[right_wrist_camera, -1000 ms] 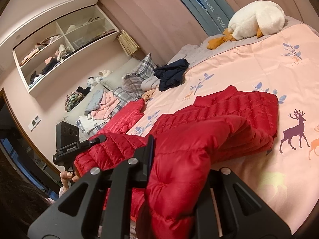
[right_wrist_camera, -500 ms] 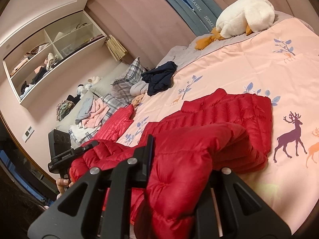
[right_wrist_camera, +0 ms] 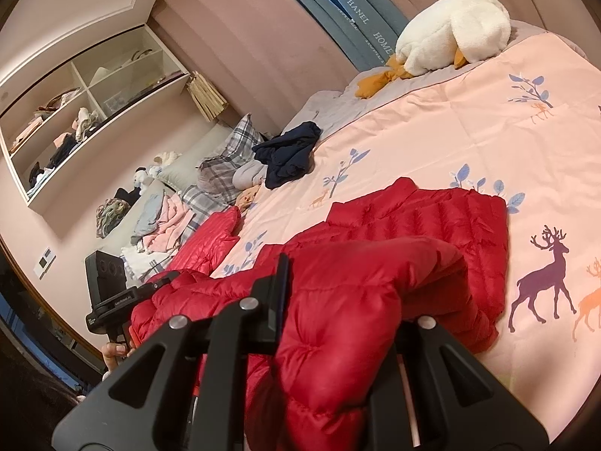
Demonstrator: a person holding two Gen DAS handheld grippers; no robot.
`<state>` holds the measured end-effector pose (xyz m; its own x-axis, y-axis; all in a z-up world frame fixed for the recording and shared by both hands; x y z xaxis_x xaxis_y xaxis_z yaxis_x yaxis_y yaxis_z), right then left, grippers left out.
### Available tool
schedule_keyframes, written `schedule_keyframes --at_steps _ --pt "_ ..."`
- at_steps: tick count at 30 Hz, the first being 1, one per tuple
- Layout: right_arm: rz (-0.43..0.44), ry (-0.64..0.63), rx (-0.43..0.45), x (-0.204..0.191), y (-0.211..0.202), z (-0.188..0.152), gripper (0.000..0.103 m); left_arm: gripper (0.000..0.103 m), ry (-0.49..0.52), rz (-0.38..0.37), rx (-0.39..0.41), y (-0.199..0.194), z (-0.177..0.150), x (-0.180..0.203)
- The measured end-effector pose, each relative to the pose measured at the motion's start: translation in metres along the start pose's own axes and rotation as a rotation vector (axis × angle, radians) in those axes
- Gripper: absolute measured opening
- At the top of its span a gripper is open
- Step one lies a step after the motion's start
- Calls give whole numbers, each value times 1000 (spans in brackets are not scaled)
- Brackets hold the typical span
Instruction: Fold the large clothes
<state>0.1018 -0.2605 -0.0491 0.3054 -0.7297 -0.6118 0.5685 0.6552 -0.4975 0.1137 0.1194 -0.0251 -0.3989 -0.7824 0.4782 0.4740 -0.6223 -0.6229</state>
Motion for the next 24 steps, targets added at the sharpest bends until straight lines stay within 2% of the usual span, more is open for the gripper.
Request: schedule_keyframes --at_steps 24 --pt "-44 28 -5 19 20 15 14 16 -14 71 -12 26 13 -18"
Point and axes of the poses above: each gripper's, at about its wrist camera, not at the fingertips, and y roughly the way its jaws point, x to its right, z to its top, the point moved 3 cm from there along y, roughly the way its jaws point, and after that the axes turned 12 degrees about -x, right-handed, at the moved point
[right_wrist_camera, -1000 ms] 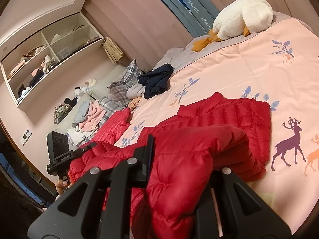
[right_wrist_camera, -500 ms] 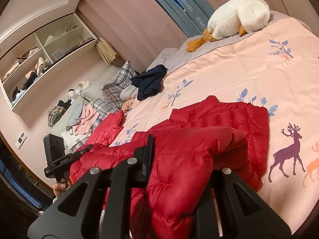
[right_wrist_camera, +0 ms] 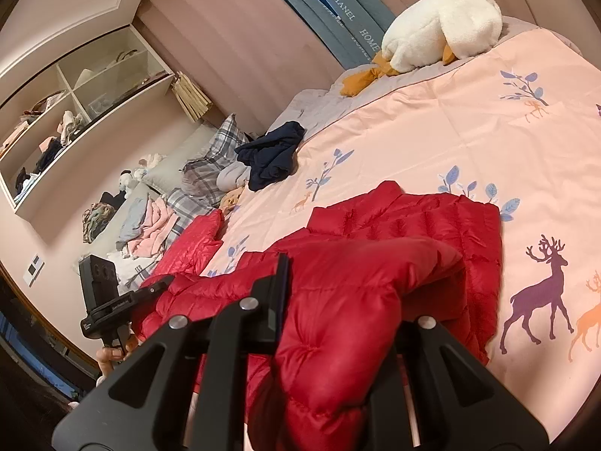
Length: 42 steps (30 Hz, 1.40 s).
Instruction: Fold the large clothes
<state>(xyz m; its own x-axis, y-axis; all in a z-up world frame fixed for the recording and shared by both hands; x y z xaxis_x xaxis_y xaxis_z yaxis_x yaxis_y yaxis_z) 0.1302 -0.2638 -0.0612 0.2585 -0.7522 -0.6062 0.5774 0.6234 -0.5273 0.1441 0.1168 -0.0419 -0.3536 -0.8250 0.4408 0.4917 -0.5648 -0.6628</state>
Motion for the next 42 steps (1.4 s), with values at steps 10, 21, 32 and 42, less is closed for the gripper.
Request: schedule_keyframes --at_steps 10,21,32,42 --pt "-13 20 -5 10 9 3 15 17 -6 27 -8 14 6 -5" --pt "-29 45 -14 23 22 7 15 17 -21 49 -18 32 12 -13" --pt "-49 64 -28 31 32 10 15 17 -26 76 -28 46 16 -20" --pt "-62 74 -37 38 39 12 15 17 -26 91 -33 52 17 -22"
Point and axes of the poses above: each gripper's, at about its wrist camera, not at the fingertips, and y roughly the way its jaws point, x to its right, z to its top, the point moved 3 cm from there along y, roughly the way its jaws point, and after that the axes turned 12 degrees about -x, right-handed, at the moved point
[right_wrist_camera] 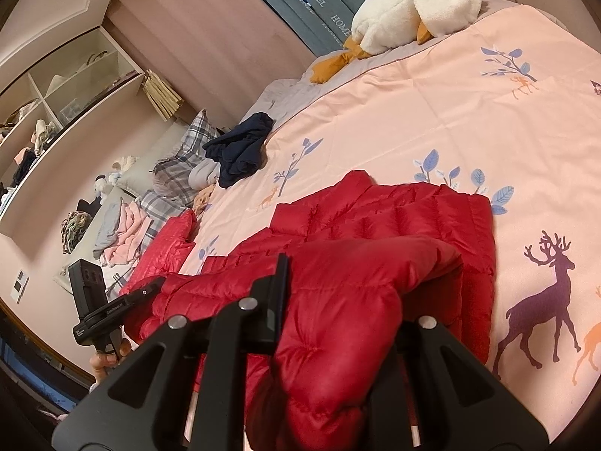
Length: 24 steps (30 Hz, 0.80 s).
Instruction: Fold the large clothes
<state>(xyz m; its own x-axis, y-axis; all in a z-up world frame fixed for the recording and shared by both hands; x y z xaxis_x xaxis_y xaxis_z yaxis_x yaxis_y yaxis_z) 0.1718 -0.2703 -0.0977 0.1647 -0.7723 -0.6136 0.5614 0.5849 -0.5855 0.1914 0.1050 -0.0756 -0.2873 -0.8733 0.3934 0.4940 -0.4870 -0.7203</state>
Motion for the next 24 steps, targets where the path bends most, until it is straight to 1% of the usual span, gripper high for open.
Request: schedule_keyframes --at_steps 24 --pt "-15 11 -11 8 9 2 15 17 1 17 -13 10 6 -7"
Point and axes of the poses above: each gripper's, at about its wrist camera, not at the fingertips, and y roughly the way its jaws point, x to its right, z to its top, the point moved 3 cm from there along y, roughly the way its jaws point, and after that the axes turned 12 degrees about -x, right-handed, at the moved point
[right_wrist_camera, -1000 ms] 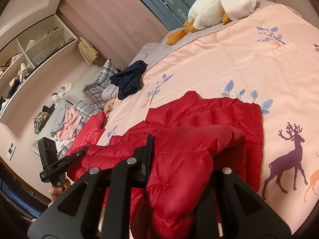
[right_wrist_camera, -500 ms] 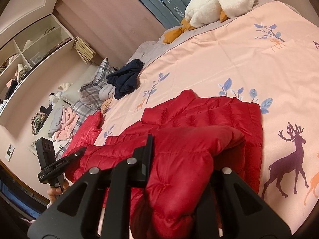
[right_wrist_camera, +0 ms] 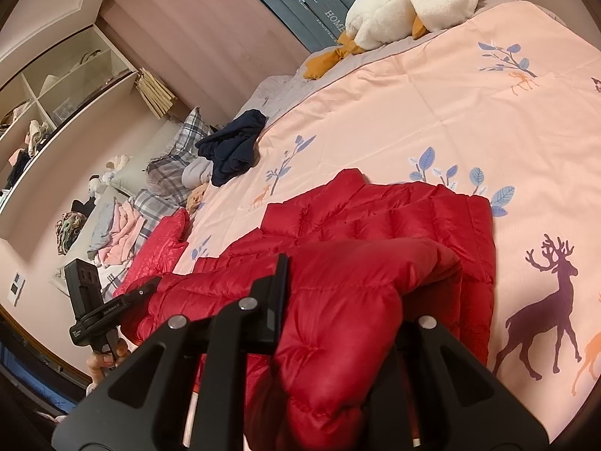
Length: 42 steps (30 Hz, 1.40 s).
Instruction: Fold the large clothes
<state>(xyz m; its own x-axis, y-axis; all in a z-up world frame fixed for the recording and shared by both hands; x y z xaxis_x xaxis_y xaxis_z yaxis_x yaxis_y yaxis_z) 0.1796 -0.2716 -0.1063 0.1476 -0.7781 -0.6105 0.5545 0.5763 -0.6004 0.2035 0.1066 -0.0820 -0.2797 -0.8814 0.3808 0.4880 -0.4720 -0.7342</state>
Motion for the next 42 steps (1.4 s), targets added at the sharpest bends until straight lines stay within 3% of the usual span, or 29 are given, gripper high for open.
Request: schedule_keyframes --at_steps 42 --pt "-18 37 -21 8 14 9 15 17 -24 25 -41 26 13 -9"
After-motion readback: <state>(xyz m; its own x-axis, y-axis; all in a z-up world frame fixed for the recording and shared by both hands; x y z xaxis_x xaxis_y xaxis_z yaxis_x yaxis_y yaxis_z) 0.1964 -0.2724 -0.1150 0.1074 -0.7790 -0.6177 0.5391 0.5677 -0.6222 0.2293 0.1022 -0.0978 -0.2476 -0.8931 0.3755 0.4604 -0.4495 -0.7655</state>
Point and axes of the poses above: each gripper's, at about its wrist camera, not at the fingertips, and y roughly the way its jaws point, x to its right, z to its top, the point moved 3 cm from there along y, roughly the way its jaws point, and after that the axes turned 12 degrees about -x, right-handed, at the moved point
